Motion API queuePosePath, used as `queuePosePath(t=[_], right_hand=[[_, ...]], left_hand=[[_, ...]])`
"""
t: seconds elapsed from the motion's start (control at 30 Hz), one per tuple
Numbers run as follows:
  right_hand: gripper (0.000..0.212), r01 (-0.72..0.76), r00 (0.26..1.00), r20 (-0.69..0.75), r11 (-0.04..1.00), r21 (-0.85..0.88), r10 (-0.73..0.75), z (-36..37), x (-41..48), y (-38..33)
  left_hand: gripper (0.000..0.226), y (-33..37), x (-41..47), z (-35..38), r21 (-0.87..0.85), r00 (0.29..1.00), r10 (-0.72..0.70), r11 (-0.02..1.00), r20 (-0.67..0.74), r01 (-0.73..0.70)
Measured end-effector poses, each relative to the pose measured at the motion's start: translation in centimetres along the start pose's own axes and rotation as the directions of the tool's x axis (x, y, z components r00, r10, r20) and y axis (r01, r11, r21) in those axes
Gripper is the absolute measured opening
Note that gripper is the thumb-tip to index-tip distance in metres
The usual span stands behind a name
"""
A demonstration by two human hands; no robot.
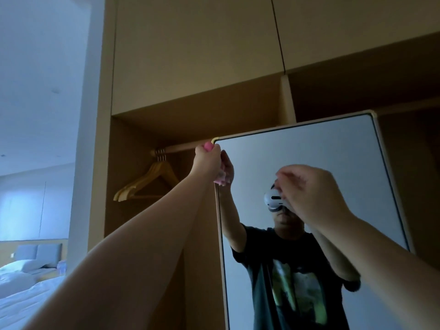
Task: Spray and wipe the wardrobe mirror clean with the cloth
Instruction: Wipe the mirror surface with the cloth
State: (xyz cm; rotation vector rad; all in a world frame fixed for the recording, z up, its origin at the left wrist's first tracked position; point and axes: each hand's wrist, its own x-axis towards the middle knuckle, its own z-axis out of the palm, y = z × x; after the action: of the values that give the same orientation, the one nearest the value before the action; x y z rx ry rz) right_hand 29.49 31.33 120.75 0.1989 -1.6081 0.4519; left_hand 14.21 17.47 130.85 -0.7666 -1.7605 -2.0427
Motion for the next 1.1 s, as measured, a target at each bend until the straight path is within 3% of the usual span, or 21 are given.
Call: queuePosePath(t=[0.1, 0.2, 0.37, 0.53, 0.63, 0.83, 1.1], right_hand=[[0.025, 0.089, 0.984, -0.12, 0.953, -0.291, -0.129, -2.6, 1.9, 1.8], [0.031, 0.086, 0.965, -0.159, 0.828, -0.554, -0.207, -5.4, 3.5, 4.0], [0.041, -0.005, 0.981, -0.125, 0.628, -0.778, -0.147, -9.2, 4.2, 6.6], [0.038, -0.223, 0.973, -0.196, 0.716, -0.661, 0.122, -10.5, 1.7, 8.3], [0.036, -0.322, 0.945, -0.146, 0.743, -0.586, 0.294, -10.3, 0.8, 9.0], [0.034, -0.358, 0.933, -0.143, 0.797, -0.487, 0.331, -9.8, 0.4, 9.8], [0.052, -0.321, 0.943, -0.118, 0.759, -0.567, 0.31, -9.9, -0.3, 10.1]], left_hand=[[0.025, -1.0, 1.1, 0.9, 0.072, 0.992, 0.106, 0.992, -0.062, -0.102], [0.02, -1.8, 1.5, 1.6, 0.114, 0.979, 0.172, 0.98, -0.105, -0.16], [0.014, -2.3, 1.2, 2.3, 0.113, 0.946, 0.253, 0.966, -0.204, -0.234], [0.017, -2.8, 0.5, 2.3, 0.14, 0.948, 0.259, 0.962, -0.186, -0.236], [0.018, -2.9, 0.1, 2.1, 0.117, 0.958, 0.251, 0.965, -0.141, -0.235], [0.011, -3.5, -0.7, 2.0, 0.096, 0.955, 0.264, 0.963, -0.134, -0.253], [0.011, -4.6, -1.4, 2.1, 0.14, 0.952, 0.271, 0.958, -0.144, -0.251]])
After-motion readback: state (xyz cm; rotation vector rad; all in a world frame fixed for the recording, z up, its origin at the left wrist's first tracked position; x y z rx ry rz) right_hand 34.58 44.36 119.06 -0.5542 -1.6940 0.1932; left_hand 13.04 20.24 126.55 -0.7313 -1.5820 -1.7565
